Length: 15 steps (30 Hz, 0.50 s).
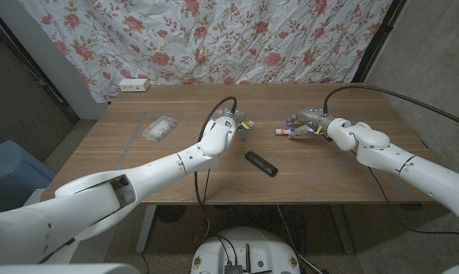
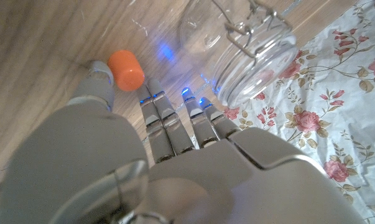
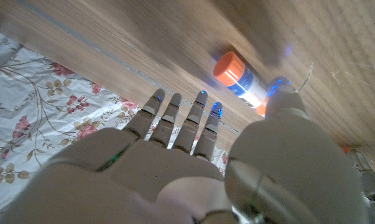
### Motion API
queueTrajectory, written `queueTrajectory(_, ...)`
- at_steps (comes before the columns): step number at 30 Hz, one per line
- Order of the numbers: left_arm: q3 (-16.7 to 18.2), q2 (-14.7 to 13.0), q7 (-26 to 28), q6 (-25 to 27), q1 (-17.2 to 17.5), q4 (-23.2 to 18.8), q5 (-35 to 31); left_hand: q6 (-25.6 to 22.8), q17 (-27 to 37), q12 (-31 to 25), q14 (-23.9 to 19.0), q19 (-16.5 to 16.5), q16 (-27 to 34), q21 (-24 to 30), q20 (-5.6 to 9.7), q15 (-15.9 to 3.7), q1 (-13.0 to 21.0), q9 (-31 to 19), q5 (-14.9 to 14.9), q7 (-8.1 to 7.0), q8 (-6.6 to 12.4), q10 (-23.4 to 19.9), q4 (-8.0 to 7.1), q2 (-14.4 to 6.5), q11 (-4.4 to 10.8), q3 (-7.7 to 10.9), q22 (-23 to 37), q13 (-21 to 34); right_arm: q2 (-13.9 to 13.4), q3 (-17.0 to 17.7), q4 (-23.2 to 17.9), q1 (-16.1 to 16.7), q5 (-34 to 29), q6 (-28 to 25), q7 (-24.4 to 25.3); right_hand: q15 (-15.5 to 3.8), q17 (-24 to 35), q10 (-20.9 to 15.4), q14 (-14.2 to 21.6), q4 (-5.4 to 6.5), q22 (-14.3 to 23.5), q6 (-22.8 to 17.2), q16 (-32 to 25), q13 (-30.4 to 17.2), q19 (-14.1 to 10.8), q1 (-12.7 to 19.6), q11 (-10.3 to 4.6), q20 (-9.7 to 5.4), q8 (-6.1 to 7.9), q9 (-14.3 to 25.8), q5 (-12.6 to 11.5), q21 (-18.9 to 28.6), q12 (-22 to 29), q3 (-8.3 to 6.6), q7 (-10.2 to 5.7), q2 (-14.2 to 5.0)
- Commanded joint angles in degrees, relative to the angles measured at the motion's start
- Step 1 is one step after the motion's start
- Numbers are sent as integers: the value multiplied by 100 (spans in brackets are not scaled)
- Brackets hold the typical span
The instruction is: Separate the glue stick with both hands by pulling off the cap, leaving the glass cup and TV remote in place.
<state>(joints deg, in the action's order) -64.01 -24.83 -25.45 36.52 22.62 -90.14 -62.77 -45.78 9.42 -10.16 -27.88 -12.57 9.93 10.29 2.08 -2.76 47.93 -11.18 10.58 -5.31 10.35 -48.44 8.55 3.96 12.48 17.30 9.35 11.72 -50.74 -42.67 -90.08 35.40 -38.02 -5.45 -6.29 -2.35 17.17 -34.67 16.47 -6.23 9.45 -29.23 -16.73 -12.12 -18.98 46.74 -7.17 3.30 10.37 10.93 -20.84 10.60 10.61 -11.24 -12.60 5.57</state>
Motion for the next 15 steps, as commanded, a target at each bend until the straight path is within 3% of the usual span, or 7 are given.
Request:
queueTrajectory(1, -33, -10, -241, 12, -118, -59, 28, 277, 16, -3, 200, 135, 5, -13, 136, 35, -192, 9, 19, -7, -8, 342, -21, 57, -15, -81, 14, 1, 6, 13, 0, -2, -15, -52, -39, -227, 19, 12, -14, 5, 23, 2, 2, -31, 27, -90, -9, -29, 45, 11, -22, -4, 26, 26, 2, 2)
queueTrajectory(15, 109, -139, -460, 50, -97, -420, 77, 1133, 25, 5, 845, 371, -3, -7, 64, 324, -643, 52, -44, 35, -35, 1463, -42, 222, -247, -265, 14, -38, 13, -2, 26, -64, 61, -18, -201, -98, 47, 295, -184, 80, 24, 304, 68, -32, 133, -358, 137, 40, 20, 3, -55, -11, -11, 137, 6, 68)
